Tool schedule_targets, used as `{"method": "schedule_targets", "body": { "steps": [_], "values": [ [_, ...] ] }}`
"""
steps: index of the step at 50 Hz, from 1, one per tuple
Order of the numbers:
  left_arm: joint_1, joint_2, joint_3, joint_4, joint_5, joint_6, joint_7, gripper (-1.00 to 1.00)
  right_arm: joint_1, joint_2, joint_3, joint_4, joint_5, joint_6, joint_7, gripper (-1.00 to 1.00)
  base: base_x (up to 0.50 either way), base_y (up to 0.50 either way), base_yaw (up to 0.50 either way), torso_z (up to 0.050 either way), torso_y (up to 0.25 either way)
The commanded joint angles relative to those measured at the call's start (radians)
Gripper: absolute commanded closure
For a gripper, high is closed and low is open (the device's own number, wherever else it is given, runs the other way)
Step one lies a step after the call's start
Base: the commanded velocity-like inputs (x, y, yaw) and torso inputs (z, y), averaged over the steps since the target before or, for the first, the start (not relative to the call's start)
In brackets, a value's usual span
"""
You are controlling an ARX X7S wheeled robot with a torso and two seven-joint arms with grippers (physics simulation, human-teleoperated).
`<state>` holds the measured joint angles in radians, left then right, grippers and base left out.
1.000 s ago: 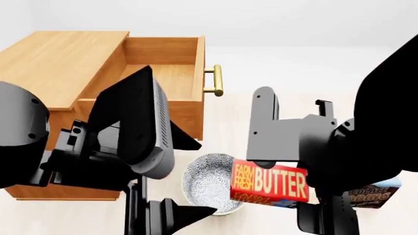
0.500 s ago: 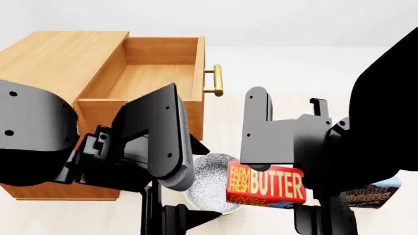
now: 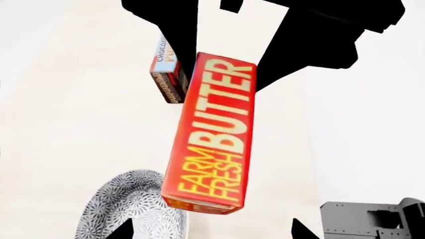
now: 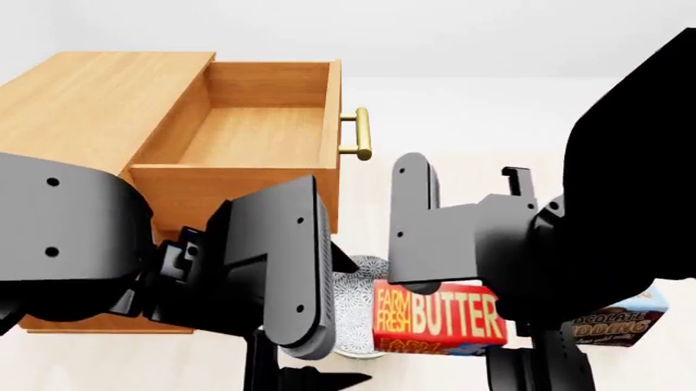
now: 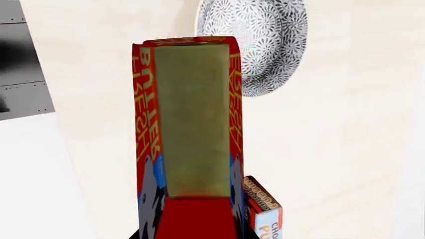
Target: Put the butter at the back in the top drawer of the cabinet and close it.
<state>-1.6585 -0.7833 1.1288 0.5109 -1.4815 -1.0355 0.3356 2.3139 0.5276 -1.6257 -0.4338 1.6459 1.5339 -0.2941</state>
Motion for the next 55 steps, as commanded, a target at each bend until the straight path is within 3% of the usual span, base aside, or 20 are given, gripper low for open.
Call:
{"method": "schedule_targets", "body": {
  "steps": [1,55],
  "values": [
    [-0.002,0.006,-0.006,0.020,0.013,0.012,0.004,-1.00,0.011,-0.015,0.006,0.005,-0.039,-0.004,-0.007,1.00,0.00,0.00,0.00,0.000,0.000],
    [0.008,0.048,0.006,0.010,0.022,0.027,0.017,-1.00,0.030,-0.024,0.053,-0.001,0.020,0.020,0.030,1.00,0.00,0.00,0.00,0.001,0.001]
  ]
}}
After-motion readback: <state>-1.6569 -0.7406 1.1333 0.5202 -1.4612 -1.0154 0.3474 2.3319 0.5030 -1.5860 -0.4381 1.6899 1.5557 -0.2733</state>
